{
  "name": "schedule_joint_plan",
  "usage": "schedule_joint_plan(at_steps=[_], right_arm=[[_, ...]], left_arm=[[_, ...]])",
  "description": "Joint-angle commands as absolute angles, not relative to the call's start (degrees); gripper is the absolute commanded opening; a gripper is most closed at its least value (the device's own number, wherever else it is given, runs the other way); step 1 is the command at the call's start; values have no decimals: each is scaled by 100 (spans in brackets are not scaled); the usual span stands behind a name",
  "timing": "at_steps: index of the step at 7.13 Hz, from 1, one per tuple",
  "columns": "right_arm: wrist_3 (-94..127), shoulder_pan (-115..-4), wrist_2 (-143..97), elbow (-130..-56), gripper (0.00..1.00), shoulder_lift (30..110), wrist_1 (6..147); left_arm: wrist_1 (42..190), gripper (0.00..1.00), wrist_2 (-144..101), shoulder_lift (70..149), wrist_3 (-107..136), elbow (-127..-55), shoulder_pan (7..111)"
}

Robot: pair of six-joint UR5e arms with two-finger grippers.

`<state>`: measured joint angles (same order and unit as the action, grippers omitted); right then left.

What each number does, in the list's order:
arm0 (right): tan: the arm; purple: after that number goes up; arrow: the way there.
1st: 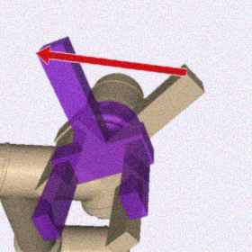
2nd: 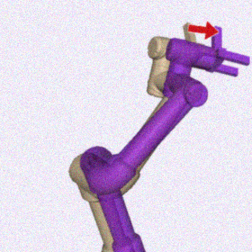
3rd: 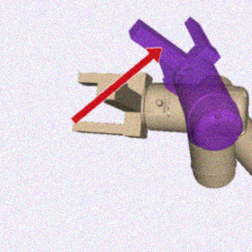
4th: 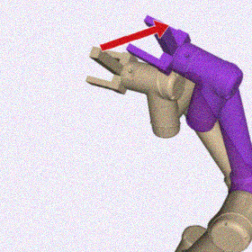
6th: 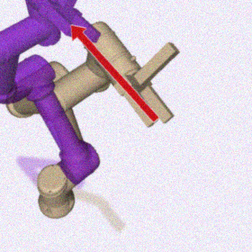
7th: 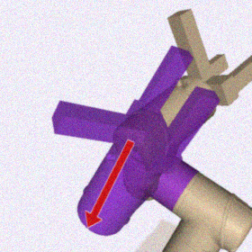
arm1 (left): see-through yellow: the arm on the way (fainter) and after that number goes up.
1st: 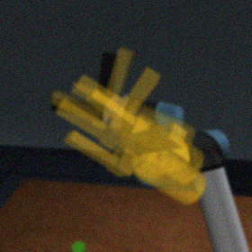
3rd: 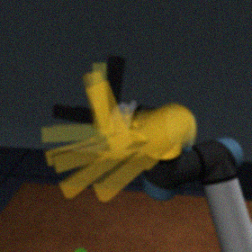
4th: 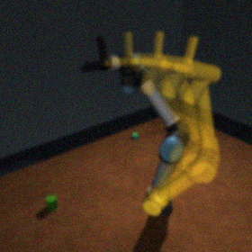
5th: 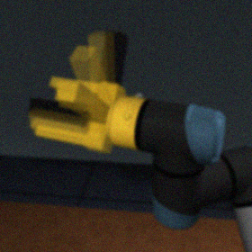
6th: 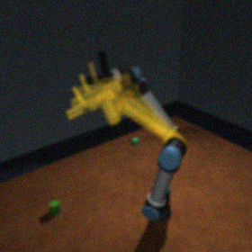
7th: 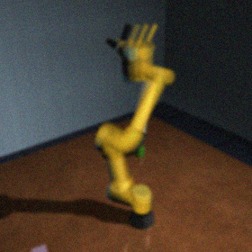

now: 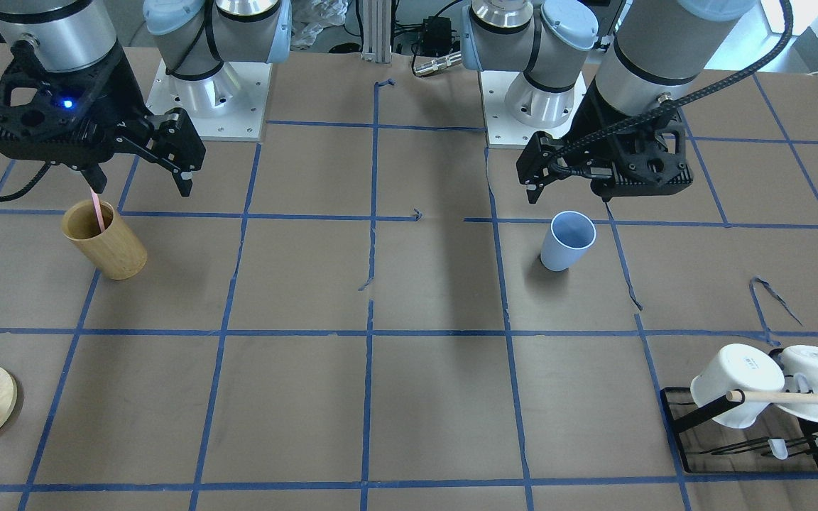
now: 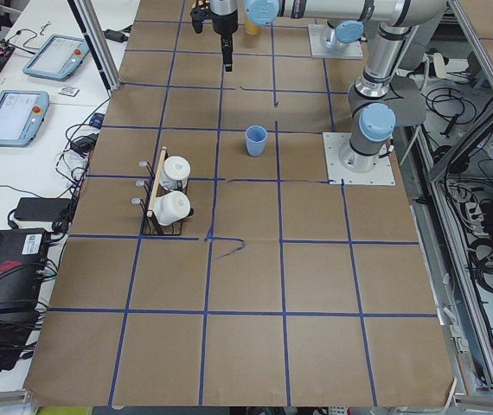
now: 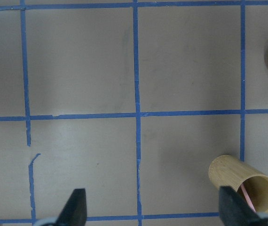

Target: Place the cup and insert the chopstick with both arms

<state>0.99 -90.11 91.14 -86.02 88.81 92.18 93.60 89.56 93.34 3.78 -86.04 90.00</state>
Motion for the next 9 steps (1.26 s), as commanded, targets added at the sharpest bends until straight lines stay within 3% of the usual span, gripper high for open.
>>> schedule_joint_plan(at_steps=[1, 3, 5, 9], right_arm=[[105, -9009, 9114, -8604, 100, 8877, 9211], [201, -9009, 9114, -8604, 100, 8877, 9211], [115, -8922, 9123, -8613, 100, 8860, 9141], [-641, -7659, 9167, -9321, 100, 8982, 8904]], left_arm=[[9360, 100, 8956, 9334, 378, -8613, 9000], [9404, 100, 9035, 9308, 360, -8866, 9000], [9090, 100, 9061, 9168, 204, -9961, 8721], [6613, 100, 9502, 9009, -677, -11579, 8561]])
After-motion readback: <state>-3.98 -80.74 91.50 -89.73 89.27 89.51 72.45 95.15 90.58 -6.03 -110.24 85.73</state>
